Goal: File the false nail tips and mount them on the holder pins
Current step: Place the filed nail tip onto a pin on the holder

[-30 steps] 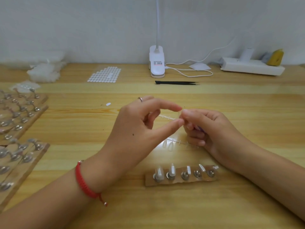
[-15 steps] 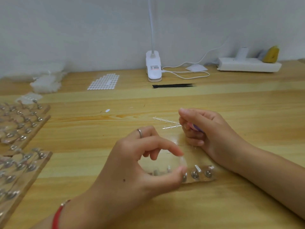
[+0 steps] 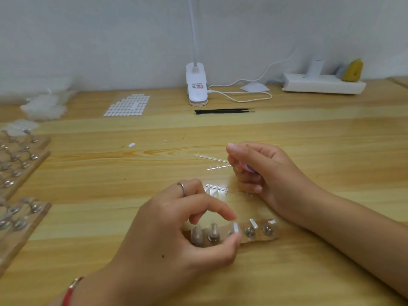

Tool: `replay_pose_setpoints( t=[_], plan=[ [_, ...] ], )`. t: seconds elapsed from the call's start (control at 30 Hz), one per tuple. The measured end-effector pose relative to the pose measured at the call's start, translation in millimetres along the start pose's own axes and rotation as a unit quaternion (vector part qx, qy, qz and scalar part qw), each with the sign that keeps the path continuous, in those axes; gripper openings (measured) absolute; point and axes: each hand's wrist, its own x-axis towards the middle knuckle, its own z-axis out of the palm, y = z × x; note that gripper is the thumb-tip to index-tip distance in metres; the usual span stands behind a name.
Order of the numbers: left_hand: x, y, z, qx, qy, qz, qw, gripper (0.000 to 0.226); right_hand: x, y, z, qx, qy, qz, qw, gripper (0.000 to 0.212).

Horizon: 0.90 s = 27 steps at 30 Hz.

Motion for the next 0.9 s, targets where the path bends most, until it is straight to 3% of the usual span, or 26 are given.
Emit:
replay_pose_setpoints(
  t=[0.9],
  plan=[
    [1.9, 4.0, -0.2, 0.054, -0.021, -0.015, 0.998, 0.019, -1.1, -2.1, -2.1, 0.0, 0.006, 0.001, 1.0, 0.022]
  ],
)
